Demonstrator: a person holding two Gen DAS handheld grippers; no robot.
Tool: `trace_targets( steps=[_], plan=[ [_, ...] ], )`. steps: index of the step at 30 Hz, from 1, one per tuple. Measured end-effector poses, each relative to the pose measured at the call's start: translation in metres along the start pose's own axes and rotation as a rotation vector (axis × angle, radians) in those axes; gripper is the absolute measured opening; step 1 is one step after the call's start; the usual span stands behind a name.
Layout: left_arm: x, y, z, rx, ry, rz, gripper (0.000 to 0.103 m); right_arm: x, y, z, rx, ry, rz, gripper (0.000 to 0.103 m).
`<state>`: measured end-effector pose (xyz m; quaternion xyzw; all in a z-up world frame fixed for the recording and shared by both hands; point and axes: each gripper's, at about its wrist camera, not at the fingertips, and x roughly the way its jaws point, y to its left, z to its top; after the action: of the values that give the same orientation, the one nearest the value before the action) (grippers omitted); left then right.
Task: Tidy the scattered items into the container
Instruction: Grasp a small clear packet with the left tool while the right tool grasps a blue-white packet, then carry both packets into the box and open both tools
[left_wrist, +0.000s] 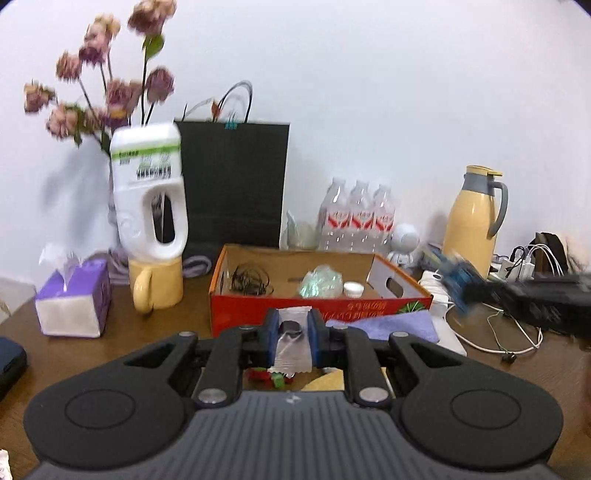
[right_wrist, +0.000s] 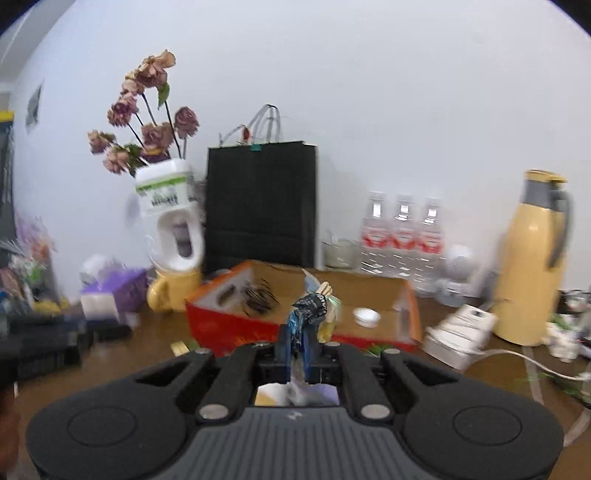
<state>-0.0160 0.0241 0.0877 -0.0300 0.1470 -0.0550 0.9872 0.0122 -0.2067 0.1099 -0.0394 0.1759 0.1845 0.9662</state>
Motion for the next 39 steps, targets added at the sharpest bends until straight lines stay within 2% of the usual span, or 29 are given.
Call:
trace_targets(
  steps=[2,6,9,16,20,28,32,36,39],
  plan=[
    [-0.001,-0.005,-0.004,-0.009,-0.003,-0.009,0.017,-0.015,-0.005,-0.012,0.001,0.02,-0.027,0.006],
    [0.0,-0.006,-0.016,-0.034,0.055,-0.014,0.017,-0.037,-0.003,-0.038,0.011,0.043,-0.055,0.006],
    [-0.004,-0.003,-0.024,-0.052,0.096,-0.011,0.017,-0.044,0.002,-0.052,0.036,0.048,-0.024,0.006],
    [-0.016,0.002,-0.039,-0.027,0.128,0.03,0.017,-0.04,0.014,-0.064,0.069,0.063,0.059,0.006],
    [-0.013,0.003,-0.043,-0.04,0.148,0.031,0.017,-0.041,0.017,-0.066,0.056,0.063,0.066,0.006],
    [-0.003,-0.006,-0.022,-0.045,0.108,0.024,0.017,-0.036,-0.003,-0.055,0.089,0.029,0.05,0.006],
    [0.003,-0.012,-0.005,-0.028,0.052,0.04,0.017,-0.026,-0.016,-0.036,0.08,-0.004,0.06,0.006],
    [0.022,-0.012,0.016,-0.025,0.035,0.032,0.017,-0.009,-0.03,-0.012,0.069,-0.043,0.073,0.006],
    [0.033,-0.009,0.029,-0.01,0.014,0.047,0.017,0.013,-0.043,0.006,0.084,-0.039,0.088,0.006]
  ],
)
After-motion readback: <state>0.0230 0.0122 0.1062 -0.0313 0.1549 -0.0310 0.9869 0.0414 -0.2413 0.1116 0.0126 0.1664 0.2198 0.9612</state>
